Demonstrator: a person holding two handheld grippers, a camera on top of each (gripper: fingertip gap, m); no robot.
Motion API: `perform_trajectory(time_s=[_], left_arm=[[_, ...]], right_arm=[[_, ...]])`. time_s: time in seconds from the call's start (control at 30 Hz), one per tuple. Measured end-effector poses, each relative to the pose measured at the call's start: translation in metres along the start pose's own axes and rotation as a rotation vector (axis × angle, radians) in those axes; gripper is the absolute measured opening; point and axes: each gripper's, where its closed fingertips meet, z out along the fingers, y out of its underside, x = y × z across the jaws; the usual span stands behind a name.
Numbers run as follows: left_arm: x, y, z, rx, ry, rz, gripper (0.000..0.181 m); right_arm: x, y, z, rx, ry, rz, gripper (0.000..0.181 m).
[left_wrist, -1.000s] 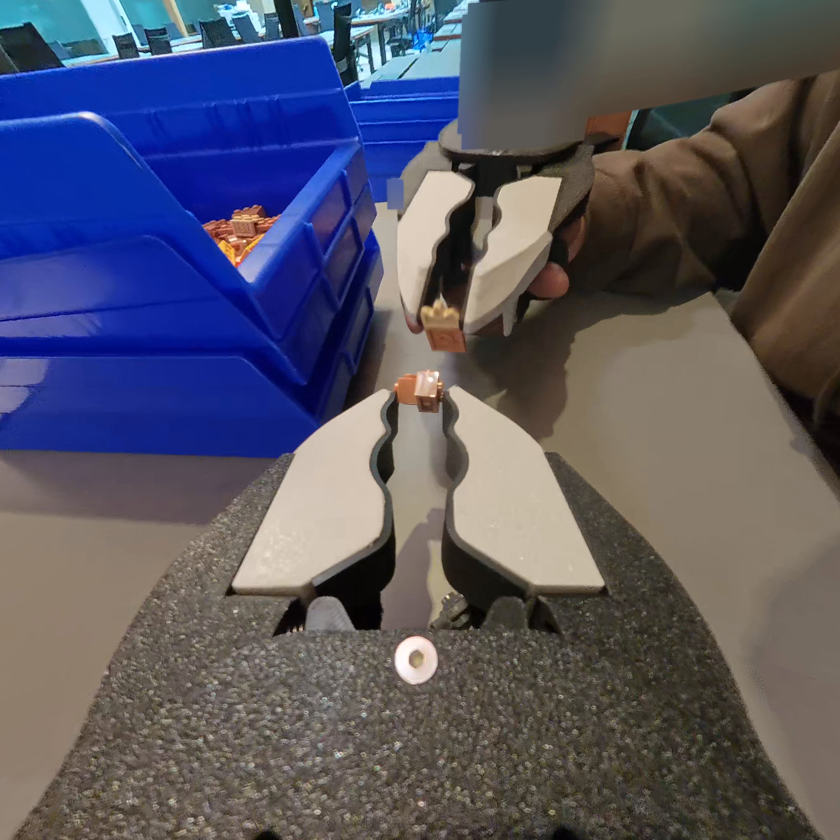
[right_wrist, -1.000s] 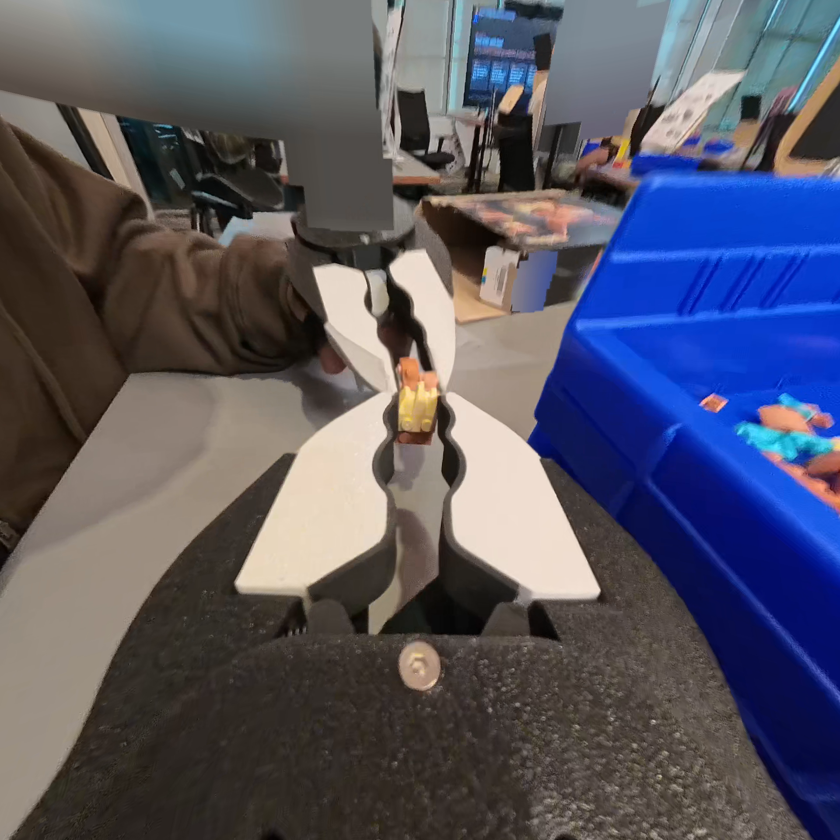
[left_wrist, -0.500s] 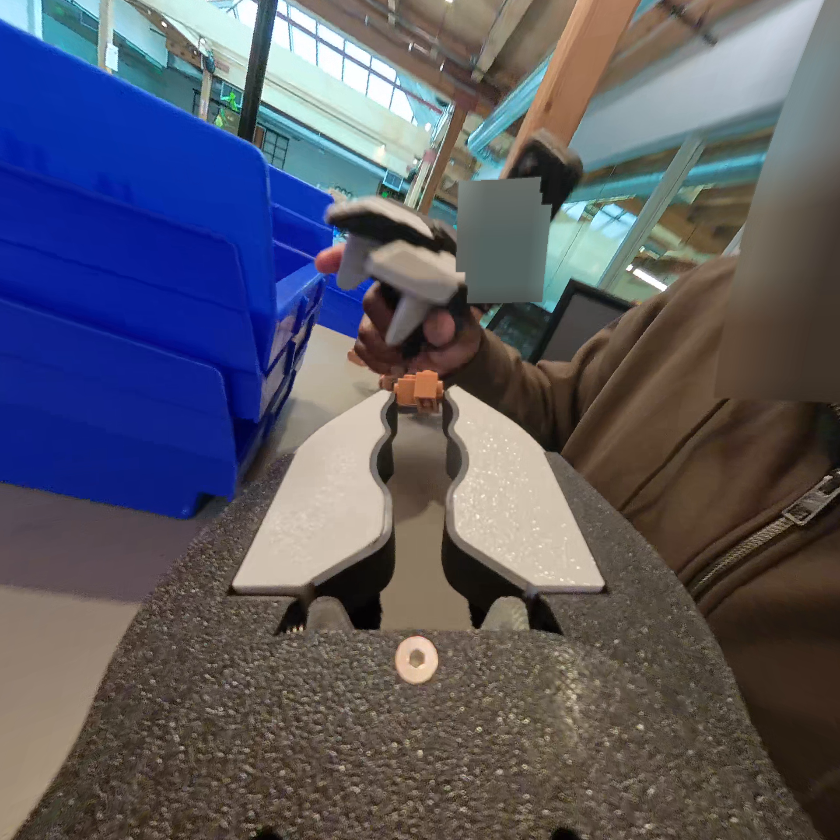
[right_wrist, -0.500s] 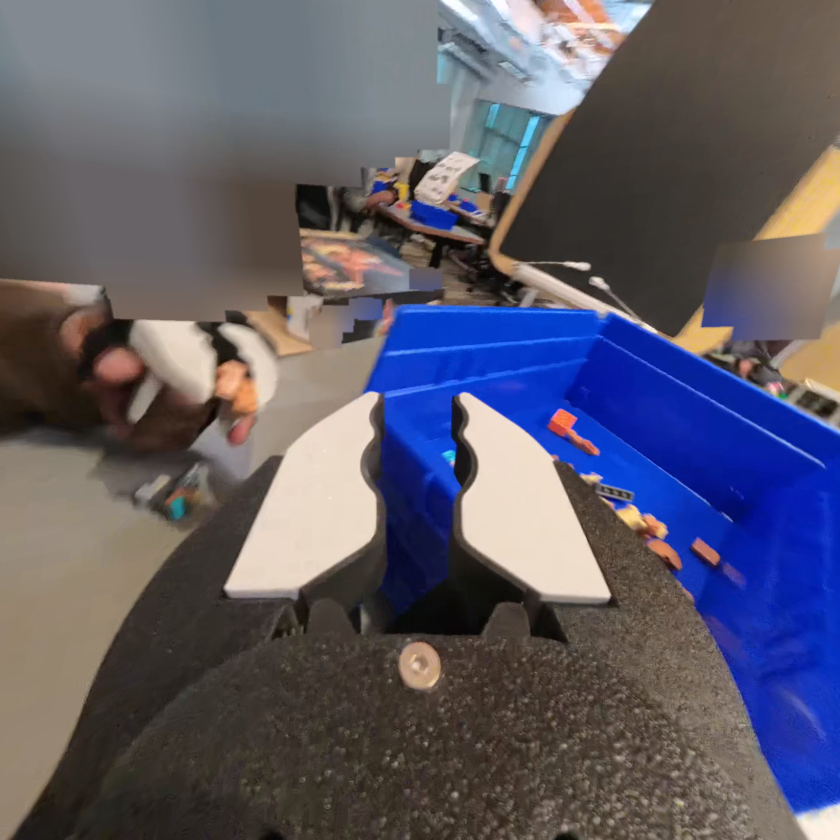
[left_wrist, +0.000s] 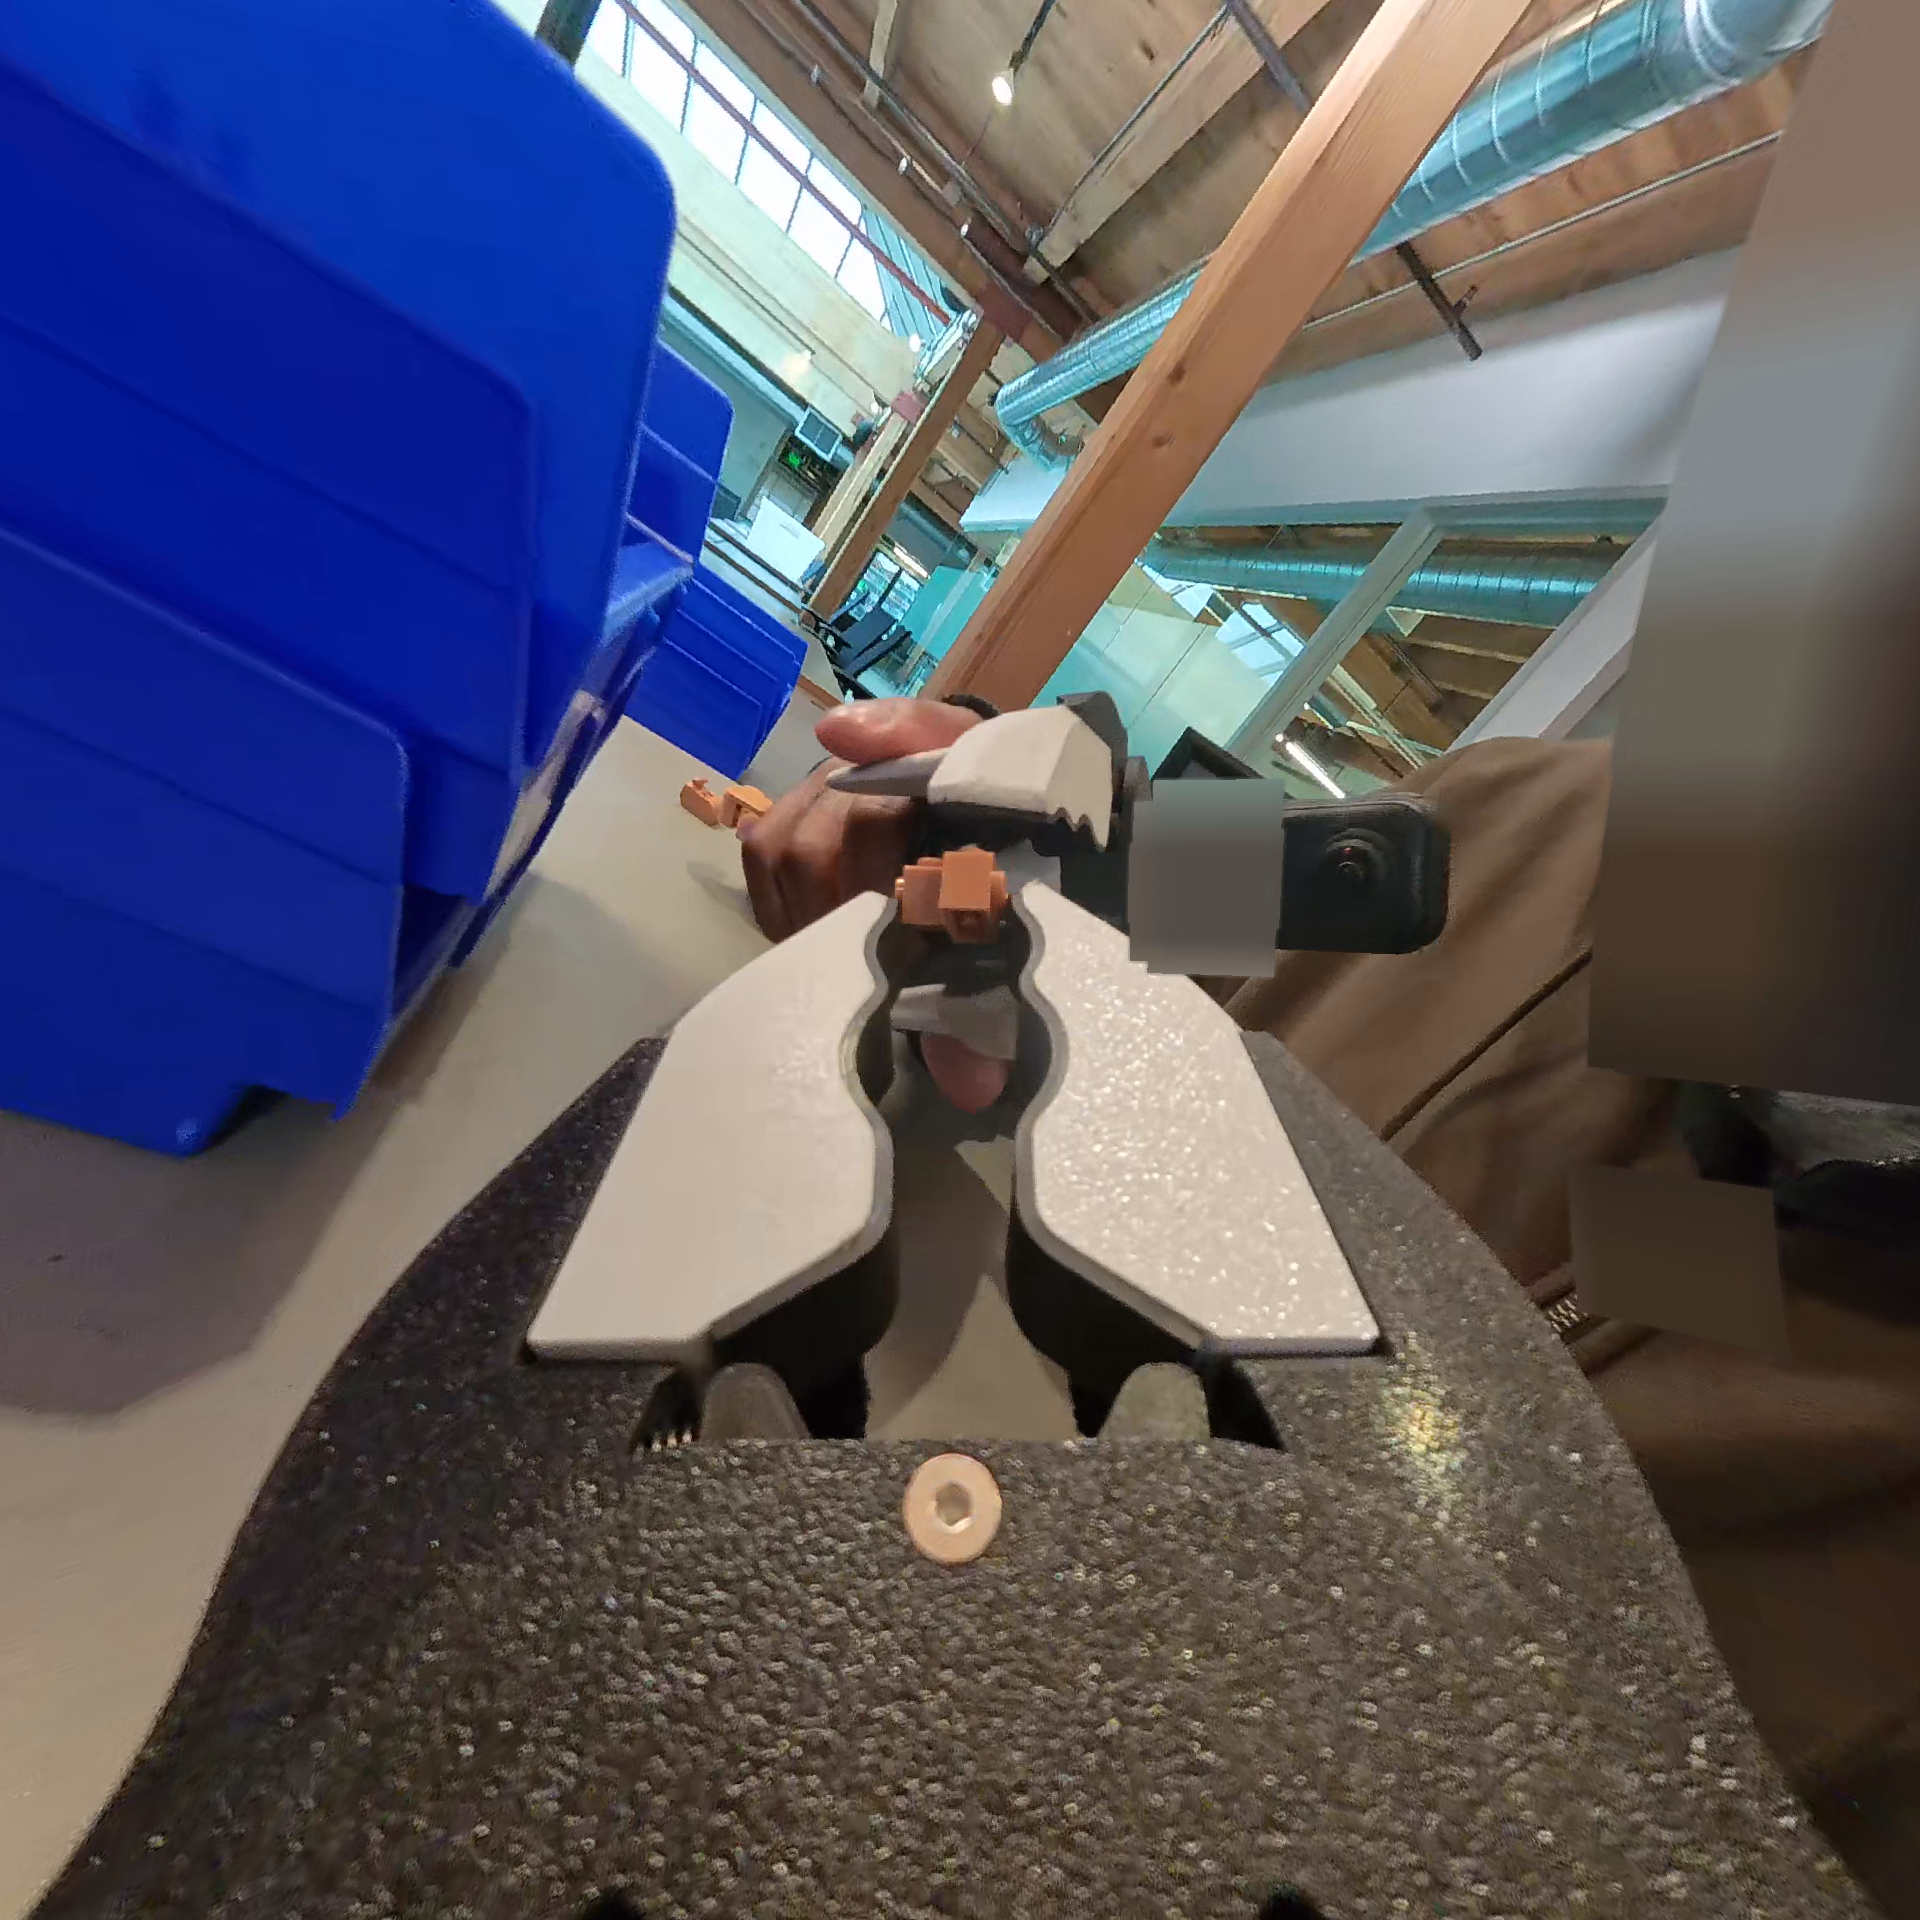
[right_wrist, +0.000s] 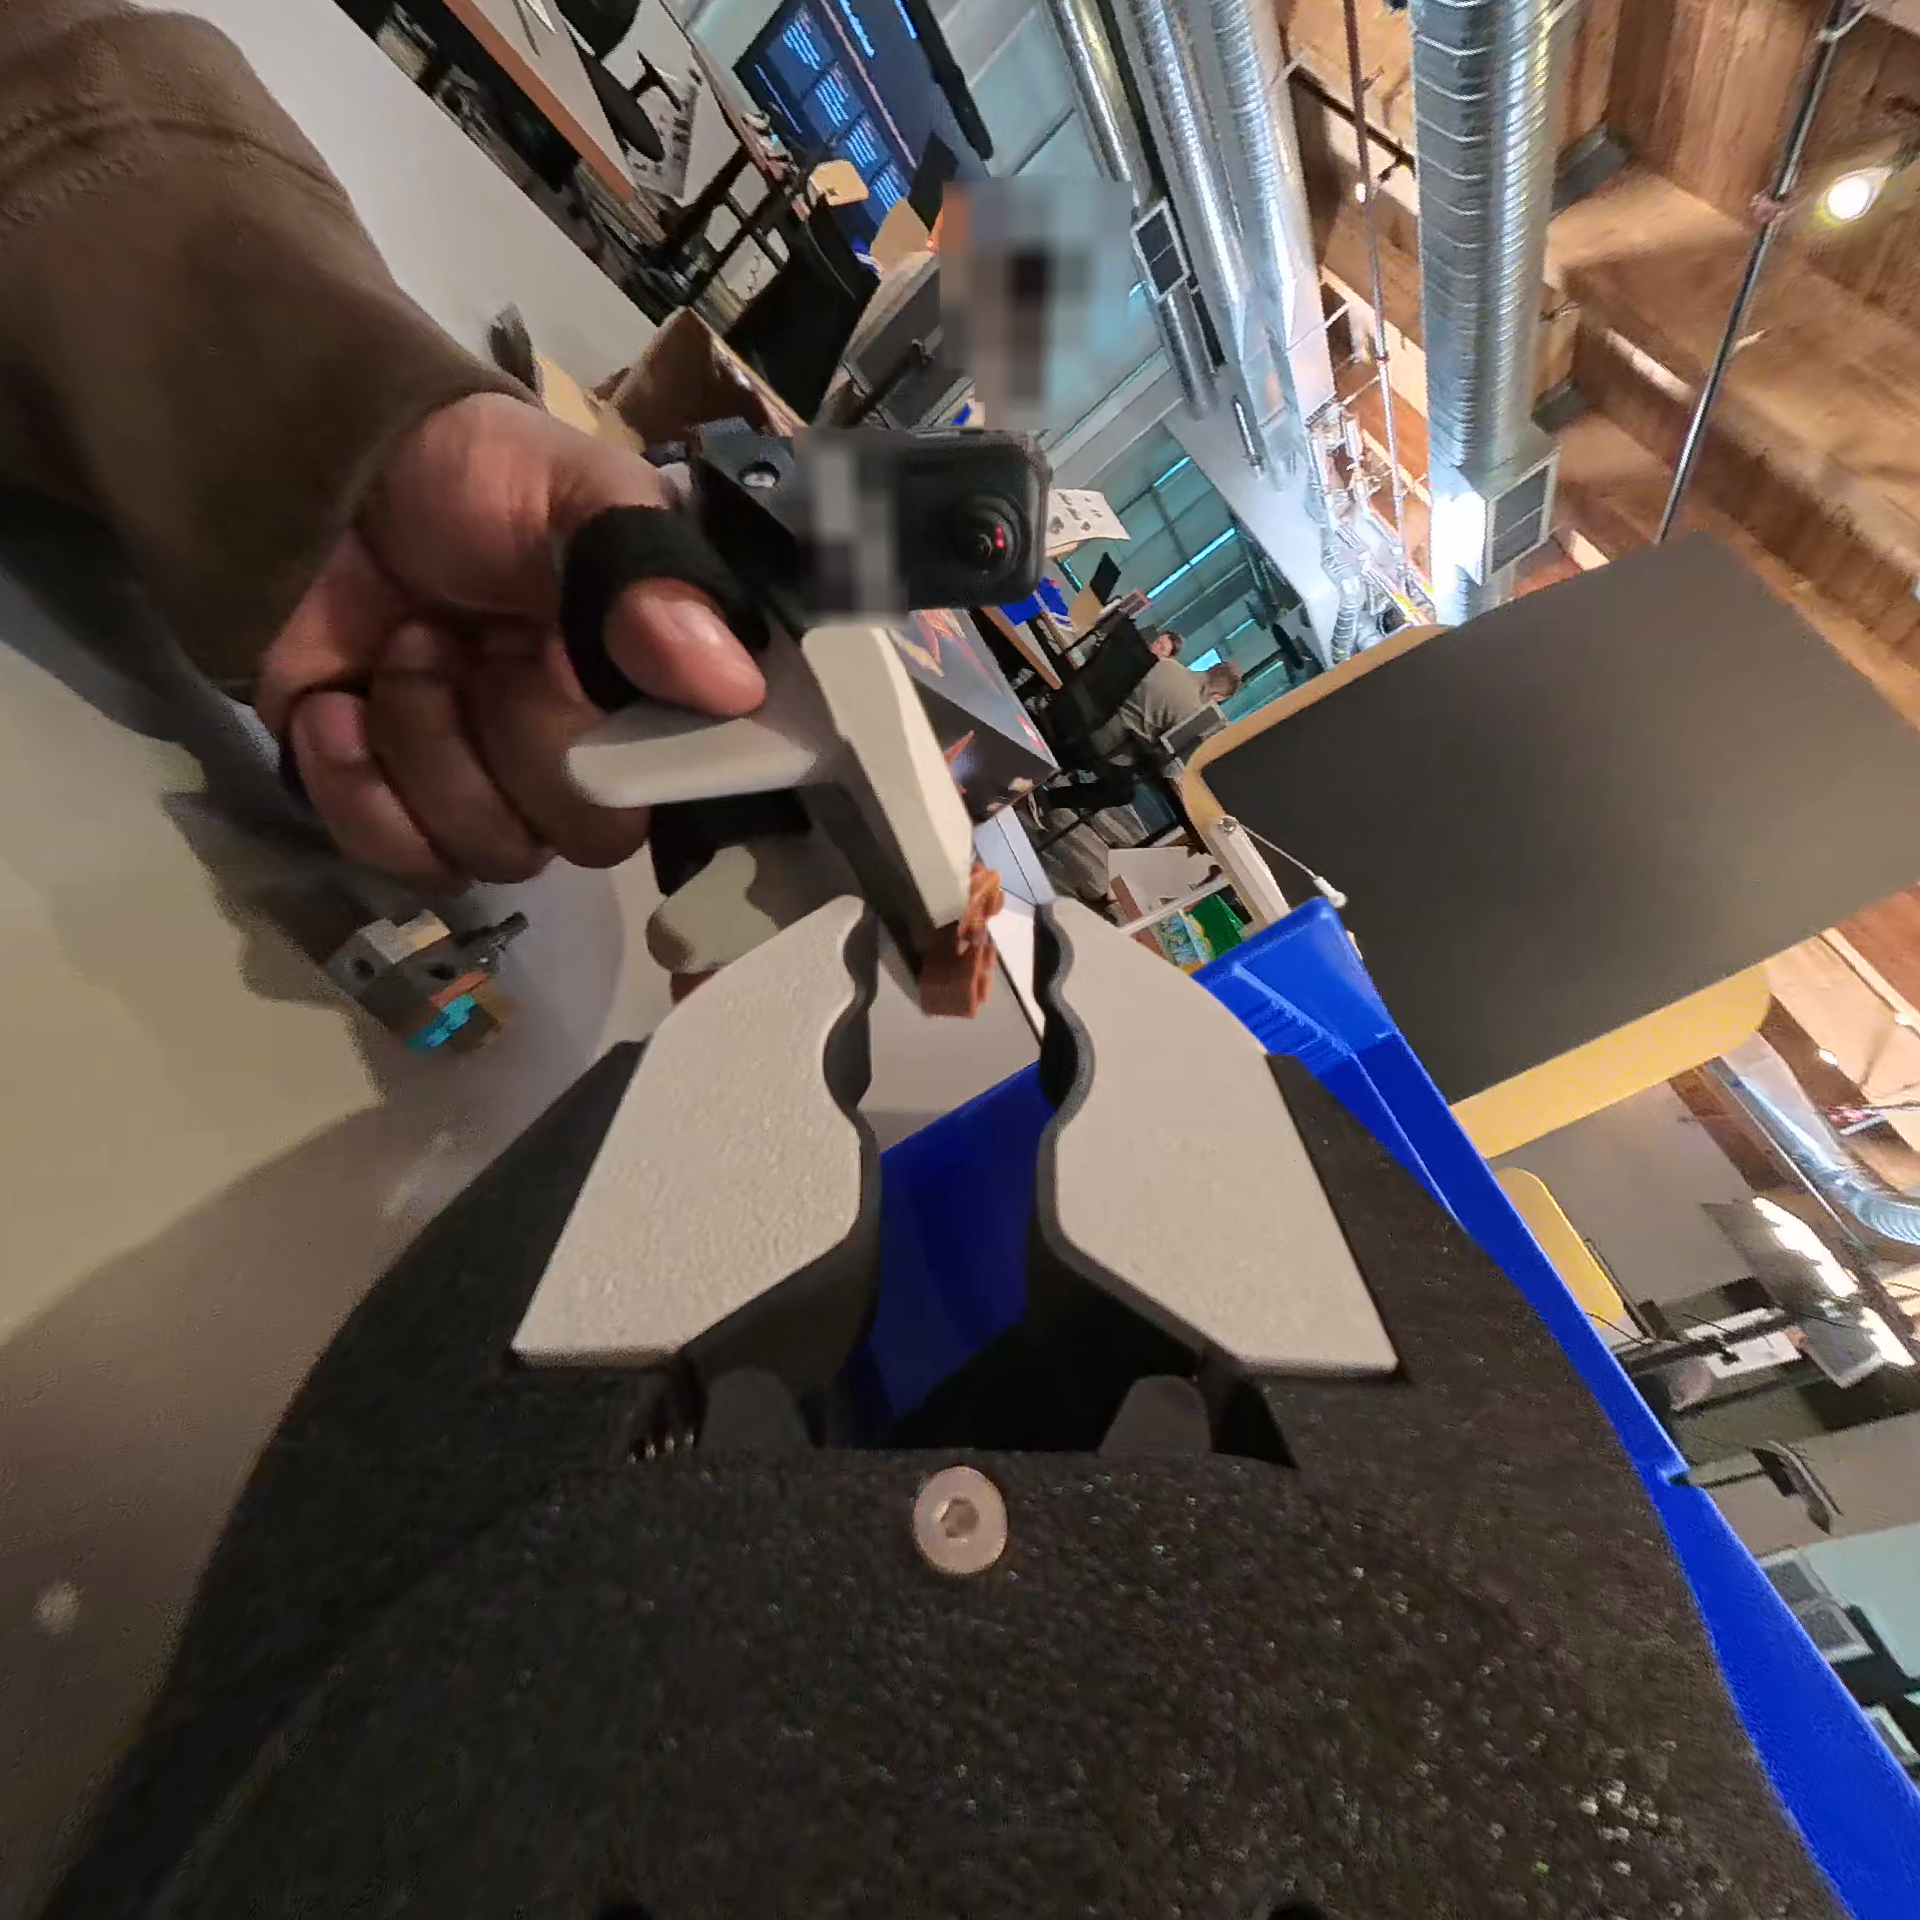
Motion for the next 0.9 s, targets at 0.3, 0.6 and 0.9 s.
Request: perform_trajectory(time_s=[0.3,0.6,0.9], left_arm=[[0.001,0.001,0.003,-0.003,0.003,-0.054,0.020],[0.006,-0.005,0.001,0.058,0.077,-0.147,0.019],[0.006,-0.001,0.003,0.020,0.053,-0.093,0.019]], right_arm=[[-0.001,0.003,0.001,0.004,-0.050,0.144,0.017],[0.010,0.002,-0.004,0.079,-0.105,0.409,0.017],[0.004,0.002,-0.005,0.084,-0.141,0.377,0.017]])
